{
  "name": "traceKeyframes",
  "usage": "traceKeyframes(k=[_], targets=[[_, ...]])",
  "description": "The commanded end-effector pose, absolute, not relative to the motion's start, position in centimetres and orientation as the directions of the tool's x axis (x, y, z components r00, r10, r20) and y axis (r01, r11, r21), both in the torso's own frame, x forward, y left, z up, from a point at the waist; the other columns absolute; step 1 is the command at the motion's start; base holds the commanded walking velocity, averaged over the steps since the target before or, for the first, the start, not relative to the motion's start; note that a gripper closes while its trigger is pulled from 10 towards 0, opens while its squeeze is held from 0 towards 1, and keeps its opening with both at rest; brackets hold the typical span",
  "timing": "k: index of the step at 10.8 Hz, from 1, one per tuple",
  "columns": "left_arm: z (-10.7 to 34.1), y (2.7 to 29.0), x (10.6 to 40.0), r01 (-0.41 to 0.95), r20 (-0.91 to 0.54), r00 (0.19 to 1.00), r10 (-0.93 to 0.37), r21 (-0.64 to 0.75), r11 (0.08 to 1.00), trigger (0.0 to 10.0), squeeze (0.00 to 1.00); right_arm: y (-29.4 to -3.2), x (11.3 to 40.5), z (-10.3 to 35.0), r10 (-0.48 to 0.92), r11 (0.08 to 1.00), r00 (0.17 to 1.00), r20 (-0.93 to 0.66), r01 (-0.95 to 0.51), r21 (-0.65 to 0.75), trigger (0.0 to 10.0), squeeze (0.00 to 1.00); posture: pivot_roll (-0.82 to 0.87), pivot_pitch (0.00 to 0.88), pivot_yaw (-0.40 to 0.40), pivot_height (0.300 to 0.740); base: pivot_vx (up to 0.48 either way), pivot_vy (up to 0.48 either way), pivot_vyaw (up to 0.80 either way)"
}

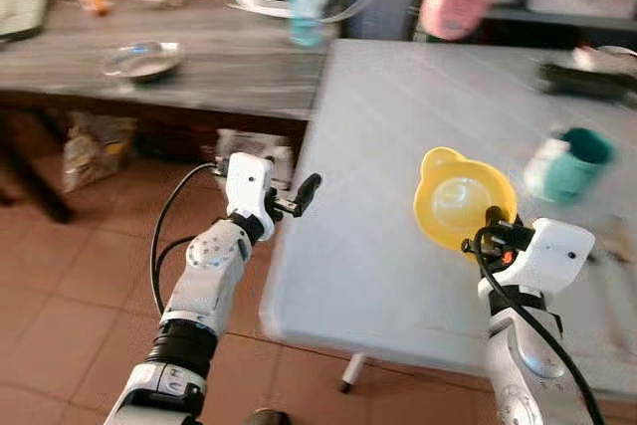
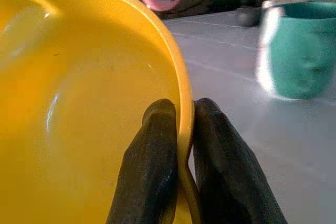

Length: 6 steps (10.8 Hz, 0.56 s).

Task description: Setting the table

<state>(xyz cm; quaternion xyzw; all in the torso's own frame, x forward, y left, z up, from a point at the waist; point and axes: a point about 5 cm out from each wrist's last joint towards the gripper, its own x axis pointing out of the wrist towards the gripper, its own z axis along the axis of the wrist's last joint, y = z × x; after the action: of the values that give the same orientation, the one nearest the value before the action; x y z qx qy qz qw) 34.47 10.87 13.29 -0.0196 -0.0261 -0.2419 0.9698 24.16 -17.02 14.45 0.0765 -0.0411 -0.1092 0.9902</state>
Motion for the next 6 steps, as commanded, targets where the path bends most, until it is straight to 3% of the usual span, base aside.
traceKeyframes(k=[1,6], targets=[[13.3,11.08,34.51,0.476,0.053,0.878,-0.475,-0.006,0.879,10.0,0.0,-16.62,24.07,14.76,-0.208,0.967,0.975,0.08,0.193,0.164,10.0,0.0,0.02,0.08,0.043,0.74,0.0,0.48,0.0],[13.11,11.09,34.41,0.488,0.044,0.872,-0.487,-0.002,0.873,10.0,0.0,-16.65,24.09,14.55,-0.215,0.965,0.974,0.077,0.2,0.168,10.0,0.0,0.02,0.084,0.047,0.74,0.0,0.48,0.0]])
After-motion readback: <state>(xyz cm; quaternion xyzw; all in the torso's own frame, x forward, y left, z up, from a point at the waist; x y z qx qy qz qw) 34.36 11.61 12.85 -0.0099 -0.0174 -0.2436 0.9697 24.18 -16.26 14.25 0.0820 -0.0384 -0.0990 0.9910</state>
